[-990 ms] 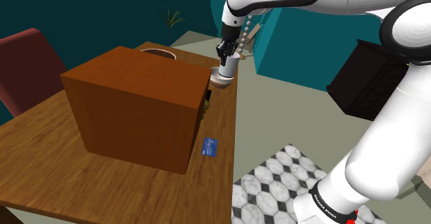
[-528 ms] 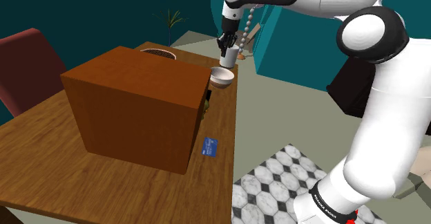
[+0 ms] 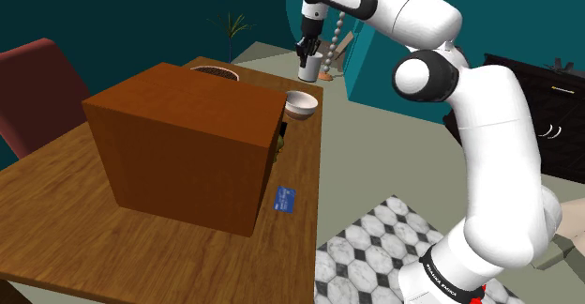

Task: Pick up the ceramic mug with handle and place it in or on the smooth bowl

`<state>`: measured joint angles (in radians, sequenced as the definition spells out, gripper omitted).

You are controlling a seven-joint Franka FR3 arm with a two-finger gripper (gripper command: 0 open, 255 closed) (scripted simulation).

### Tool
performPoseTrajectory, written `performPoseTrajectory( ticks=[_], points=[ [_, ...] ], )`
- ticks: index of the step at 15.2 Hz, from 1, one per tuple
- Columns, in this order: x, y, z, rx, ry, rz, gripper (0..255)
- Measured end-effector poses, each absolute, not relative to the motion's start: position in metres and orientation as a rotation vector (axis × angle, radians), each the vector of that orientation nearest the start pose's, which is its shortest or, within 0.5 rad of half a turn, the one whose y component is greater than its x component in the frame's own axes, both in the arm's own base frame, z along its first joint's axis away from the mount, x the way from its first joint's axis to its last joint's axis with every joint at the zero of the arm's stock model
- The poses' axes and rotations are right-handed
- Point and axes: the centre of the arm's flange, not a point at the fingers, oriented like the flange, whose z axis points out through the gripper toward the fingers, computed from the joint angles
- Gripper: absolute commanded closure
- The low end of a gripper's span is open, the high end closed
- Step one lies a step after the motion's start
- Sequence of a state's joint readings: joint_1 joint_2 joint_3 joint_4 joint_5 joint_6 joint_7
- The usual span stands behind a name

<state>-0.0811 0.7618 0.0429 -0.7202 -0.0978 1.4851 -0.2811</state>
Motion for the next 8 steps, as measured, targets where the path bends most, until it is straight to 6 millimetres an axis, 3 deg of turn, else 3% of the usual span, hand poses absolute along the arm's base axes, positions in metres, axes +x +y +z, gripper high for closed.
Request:
performPoseTrajectory(
  ticks=[8],
  points=[
    [0.742, -0.055, 0.474, -3.189, -0.357, 0.012, 255]
  ],
)
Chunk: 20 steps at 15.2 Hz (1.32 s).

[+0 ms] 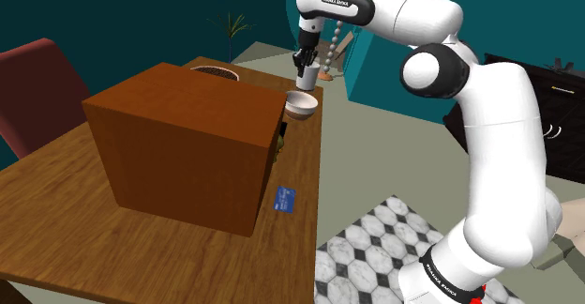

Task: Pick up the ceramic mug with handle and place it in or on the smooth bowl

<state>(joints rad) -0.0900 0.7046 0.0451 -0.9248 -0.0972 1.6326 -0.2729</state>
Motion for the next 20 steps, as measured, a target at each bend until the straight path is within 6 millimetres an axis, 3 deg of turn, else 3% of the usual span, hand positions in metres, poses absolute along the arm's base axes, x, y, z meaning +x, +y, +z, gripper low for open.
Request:
performPoseTrajectory(
  ticks=[8, 14, 15, 20],
  points=[
    [0.742, -0.055, 0.432, -3.189, -0.357, 0.012, 255],
    [0.742, -0.055, 0.428, -3.189, -0.357, 0.011, 255],
    [0.742, -0.055, 0.428, -3.189, -0.357, 0.011, 0],
    [0.742, -0.055, 0.428, -3.189, -0.357, 0.010, 0]
  ],
)
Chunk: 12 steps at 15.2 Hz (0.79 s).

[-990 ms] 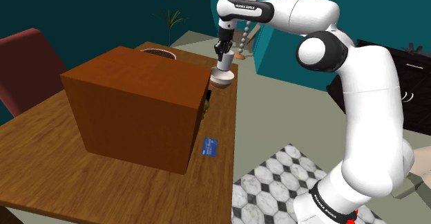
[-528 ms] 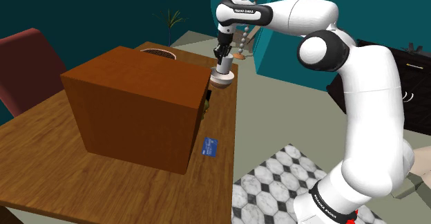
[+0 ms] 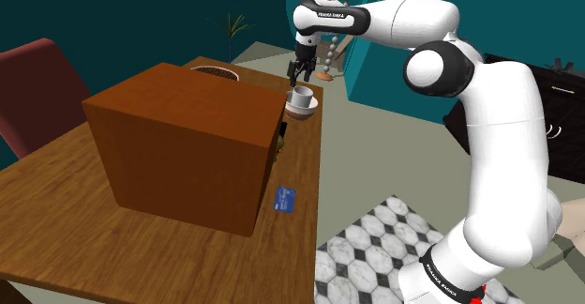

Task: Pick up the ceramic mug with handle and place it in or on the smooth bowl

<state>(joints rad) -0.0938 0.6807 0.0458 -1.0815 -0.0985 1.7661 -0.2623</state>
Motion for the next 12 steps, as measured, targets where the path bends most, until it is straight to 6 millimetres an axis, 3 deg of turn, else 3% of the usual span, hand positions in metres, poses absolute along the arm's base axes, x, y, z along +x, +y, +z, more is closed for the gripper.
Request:
performPoseTrajectory(
  ticks=[2, 6, 12],
  points=[
    [0.742, -0.054, 0.434, -3.189, -0.357, 0.010, 0],
    [0.743, -0.052, 0.473, -3.190, -0.357, 0.008, 0],
    [0.742, -0.051, 0.478, -3.189, -0.357, 0.010, 0]
  ],
)
